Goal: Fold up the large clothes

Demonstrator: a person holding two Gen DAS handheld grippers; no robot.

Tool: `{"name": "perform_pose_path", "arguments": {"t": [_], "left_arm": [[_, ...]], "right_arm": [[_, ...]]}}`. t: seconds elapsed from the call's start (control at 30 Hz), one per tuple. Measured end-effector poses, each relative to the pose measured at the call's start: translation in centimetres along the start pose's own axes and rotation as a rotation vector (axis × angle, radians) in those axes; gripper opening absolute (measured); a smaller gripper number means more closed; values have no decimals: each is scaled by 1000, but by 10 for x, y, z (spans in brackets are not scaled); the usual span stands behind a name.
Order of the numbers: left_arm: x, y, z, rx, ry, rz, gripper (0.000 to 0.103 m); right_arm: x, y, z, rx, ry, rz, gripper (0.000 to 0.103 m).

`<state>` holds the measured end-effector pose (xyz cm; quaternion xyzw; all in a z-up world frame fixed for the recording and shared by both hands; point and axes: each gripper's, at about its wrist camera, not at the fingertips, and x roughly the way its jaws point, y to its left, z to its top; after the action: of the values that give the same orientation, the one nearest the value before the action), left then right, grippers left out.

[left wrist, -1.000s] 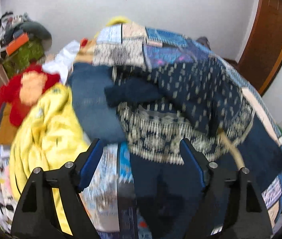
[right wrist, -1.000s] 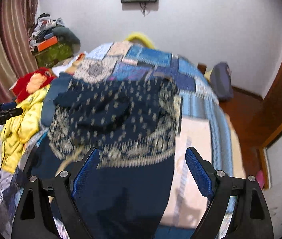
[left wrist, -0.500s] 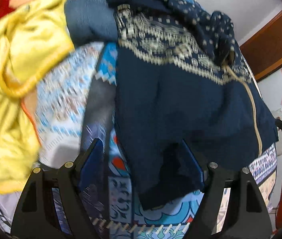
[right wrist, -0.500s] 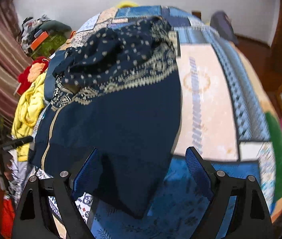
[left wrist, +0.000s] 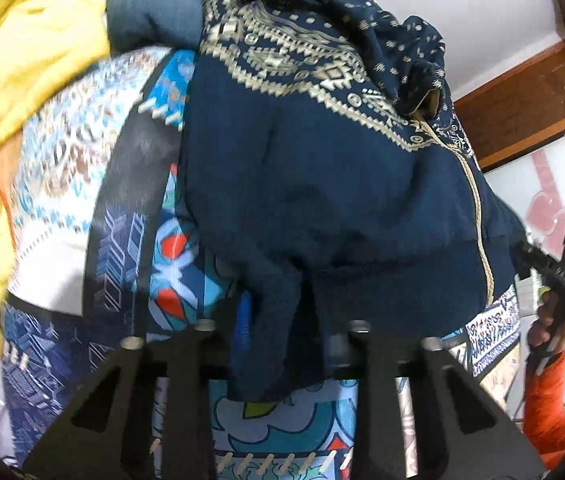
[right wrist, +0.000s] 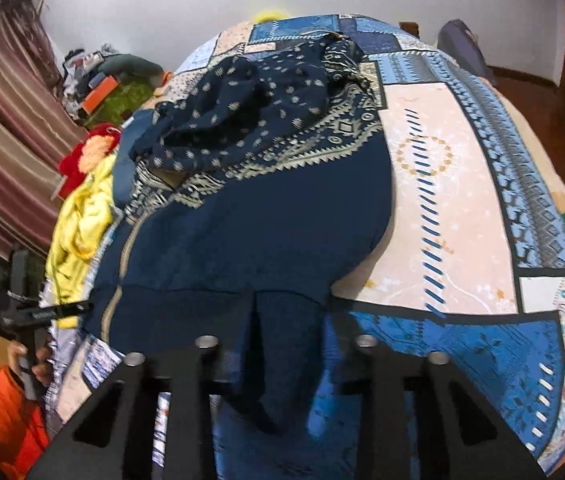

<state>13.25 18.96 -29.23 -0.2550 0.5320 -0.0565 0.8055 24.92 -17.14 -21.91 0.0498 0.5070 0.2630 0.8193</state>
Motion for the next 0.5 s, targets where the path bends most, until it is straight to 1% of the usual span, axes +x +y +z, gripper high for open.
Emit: {"name": "perform_pose_path", "arguments": {"t": [0.03,0.07,0.2,0.3,0.37,0.43,0.47,0.5], "left_arm": [[-2,-4,2,11,-8,16,15],[-7,-9,6,24,-28,26,14],[-35,-27,30,67,-122,14,13],[-63,-40,64,94,-200,-11,13],[-83,-52,89,116,-271,-30,13],[-96,-56,111,130,-320,-38,12],[-103,-62,129,139,-353,-42,12],[-107,-64,139,147,-374,-37,12]], "right_arm": [[0,2,2,-4,-3,5,15],[0,4,5,-12,-11,7,15],[-7,17,21,-54,-53,18,13],[-16,23,43,-72,-96,50,12],[-23,29,61,-91,-131,57,12],[-28,37,79,-124,-172,42,12],[-30,41,89,-140,-193,31,12],[-32,43,104,-152,-222,15,12]]}}
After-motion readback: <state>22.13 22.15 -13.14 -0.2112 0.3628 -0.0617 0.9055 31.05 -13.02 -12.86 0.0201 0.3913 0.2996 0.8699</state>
